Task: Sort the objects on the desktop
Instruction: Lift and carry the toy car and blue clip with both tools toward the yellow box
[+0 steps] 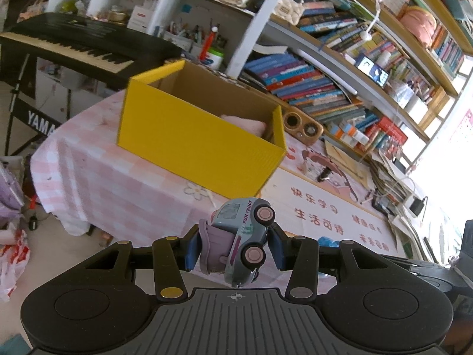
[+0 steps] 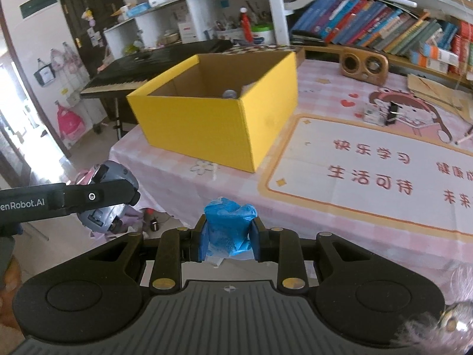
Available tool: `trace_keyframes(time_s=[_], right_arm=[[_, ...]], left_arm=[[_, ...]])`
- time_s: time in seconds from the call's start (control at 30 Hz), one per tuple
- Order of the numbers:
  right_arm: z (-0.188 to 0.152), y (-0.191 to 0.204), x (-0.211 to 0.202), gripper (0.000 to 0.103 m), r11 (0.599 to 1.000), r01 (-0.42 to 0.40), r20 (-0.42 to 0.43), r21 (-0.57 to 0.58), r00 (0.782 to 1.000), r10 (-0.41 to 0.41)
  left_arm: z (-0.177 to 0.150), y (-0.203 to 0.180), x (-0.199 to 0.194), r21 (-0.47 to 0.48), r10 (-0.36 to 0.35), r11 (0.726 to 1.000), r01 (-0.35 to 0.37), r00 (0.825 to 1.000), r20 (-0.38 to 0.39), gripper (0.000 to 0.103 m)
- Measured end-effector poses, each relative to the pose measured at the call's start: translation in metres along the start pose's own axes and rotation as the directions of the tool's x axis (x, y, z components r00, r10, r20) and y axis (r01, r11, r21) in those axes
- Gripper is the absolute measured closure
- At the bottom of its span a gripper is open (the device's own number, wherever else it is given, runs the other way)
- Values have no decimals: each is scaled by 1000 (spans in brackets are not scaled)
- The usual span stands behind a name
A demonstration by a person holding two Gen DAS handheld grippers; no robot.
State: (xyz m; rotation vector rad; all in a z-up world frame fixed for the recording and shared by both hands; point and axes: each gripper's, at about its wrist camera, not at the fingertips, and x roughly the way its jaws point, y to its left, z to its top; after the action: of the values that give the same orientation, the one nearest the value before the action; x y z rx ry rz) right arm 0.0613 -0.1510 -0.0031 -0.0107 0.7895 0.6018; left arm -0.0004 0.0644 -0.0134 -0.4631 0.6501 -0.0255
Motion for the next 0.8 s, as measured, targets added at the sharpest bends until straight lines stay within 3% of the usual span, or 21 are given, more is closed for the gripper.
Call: trace_keyframes(time_s=[0.43,0.8], right_arm=[[14,26,15,77,994,-52,-26,-92,998,50],[75,11,20,77,993,-66,101,-96,992,75]], left_arm=[[11,22,-6,-50,29,998,-27,999,39,57],[62,20,10,-14,50,999,-49,989,139,57]])
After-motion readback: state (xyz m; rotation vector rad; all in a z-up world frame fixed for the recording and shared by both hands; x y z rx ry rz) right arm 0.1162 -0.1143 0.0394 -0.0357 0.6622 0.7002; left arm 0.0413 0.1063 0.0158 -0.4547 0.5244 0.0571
